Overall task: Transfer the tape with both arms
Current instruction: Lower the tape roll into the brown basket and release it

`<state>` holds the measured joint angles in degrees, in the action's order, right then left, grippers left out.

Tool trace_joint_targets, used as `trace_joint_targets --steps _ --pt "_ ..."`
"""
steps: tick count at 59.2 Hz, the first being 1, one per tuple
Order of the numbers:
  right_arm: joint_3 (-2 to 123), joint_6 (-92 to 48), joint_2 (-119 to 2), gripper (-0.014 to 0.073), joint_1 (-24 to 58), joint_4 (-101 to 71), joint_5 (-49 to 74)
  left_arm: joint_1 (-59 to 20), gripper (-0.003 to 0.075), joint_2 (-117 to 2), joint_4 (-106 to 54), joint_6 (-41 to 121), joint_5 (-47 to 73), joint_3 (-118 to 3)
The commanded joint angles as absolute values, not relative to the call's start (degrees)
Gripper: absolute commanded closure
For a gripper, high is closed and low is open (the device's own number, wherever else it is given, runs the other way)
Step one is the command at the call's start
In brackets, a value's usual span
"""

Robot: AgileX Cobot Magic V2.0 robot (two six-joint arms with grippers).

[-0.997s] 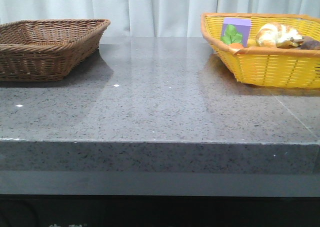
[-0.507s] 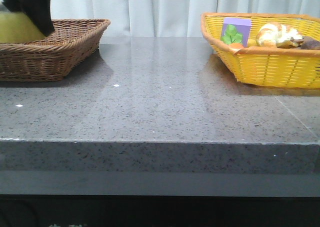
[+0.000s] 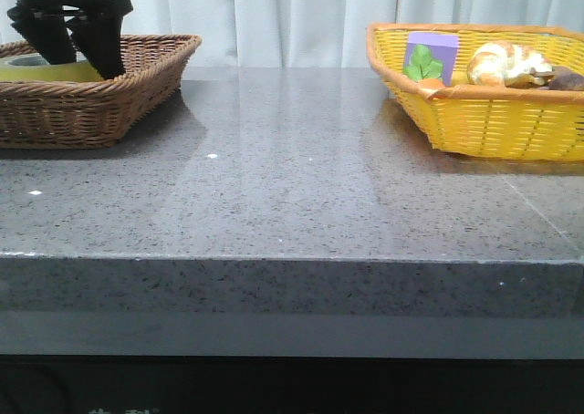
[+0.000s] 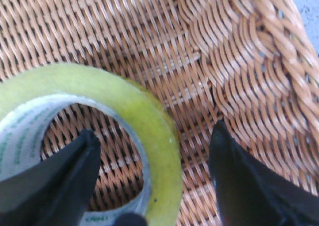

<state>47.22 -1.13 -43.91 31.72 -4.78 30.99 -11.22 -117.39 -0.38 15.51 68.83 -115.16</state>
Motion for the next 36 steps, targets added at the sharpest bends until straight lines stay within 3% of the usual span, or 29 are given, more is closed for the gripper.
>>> trace_joint_targets --steps 1,18,36 --pt "48.67 -1.38 -43.51 0.0246 31.50 -4.56 26.68 -11.22 0.0246 -113.64 -1.25 14.89 68.34 -117.10" --pt "48.67 -1.38 -43.51 0.0246 31.50 -4.56 26.68 -11.22 0.0247 -108.42 -3.24 13.06 72.19 -117.10" --pt "48.67 -1.38 -43.51 0.0246 31.50 -4.56 26.68 -13.72 0.0247 -94.78 -9.28 12.45 72.19 -113.12"
